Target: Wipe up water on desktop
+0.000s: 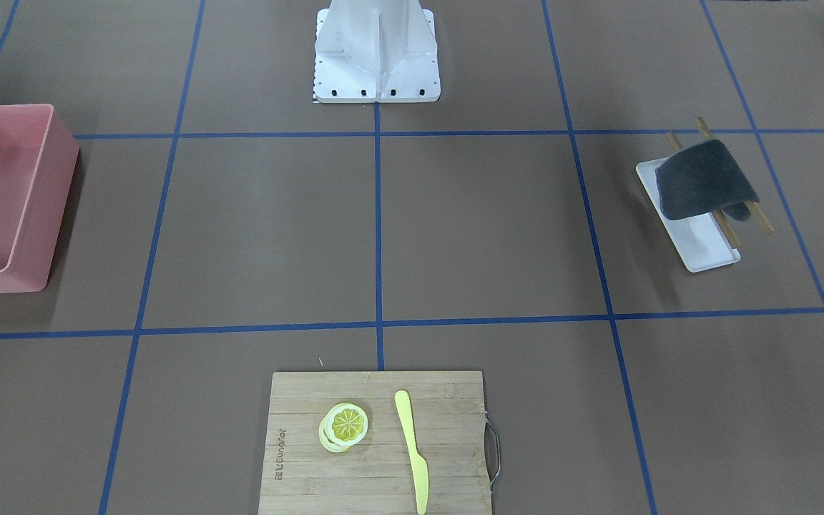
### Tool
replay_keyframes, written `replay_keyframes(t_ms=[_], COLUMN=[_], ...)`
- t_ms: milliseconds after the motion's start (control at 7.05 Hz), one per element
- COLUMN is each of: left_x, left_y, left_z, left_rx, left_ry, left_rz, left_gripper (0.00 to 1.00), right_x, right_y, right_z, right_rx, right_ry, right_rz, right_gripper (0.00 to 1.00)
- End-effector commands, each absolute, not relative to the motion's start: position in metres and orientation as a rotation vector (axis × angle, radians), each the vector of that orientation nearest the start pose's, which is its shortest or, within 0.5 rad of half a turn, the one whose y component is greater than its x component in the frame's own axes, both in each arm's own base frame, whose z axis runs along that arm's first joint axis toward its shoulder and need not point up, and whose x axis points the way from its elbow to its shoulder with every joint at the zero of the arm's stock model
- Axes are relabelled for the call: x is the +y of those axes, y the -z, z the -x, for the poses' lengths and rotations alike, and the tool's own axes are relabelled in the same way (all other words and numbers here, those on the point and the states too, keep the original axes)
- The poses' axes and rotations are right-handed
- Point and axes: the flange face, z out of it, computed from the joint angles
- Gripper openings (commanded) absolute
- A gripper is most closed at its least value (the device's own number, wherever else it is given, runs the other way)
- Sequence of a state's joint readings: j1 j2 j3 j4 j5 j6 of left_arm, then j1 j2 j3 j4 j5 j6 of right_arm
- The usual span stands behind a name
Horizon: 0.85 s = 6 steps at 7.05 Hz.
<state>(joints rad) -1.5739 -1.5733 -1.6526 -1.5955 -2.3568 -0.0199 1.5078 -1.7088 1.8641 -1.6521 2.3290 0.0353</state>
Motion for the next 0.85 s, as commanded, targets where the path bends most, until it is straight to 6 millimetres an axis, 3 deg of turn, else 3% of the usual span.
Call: replay_keyframes(t_ms=[0,709], left_x=[-0.4984,-0.495], left_y=[-0.6182,-0.6096], left_z=[0.0644,0.0643], left_rx=[0.785,0.787], left_ry=[-0.019,-0.028], left_rz=[-0.089,-0.106], left_gripper=[0.98,0.98], right_x=[-0.4377,-0.4379], right_y=[-0.5868,-0.5858], right_z=[-0.0373,-0.0367], right_rx=[-0.762,-0.77], right_ry=[0.055,0.056], right_rz=[-0.036,-0.039], right_gripper=[1.0,1.0])
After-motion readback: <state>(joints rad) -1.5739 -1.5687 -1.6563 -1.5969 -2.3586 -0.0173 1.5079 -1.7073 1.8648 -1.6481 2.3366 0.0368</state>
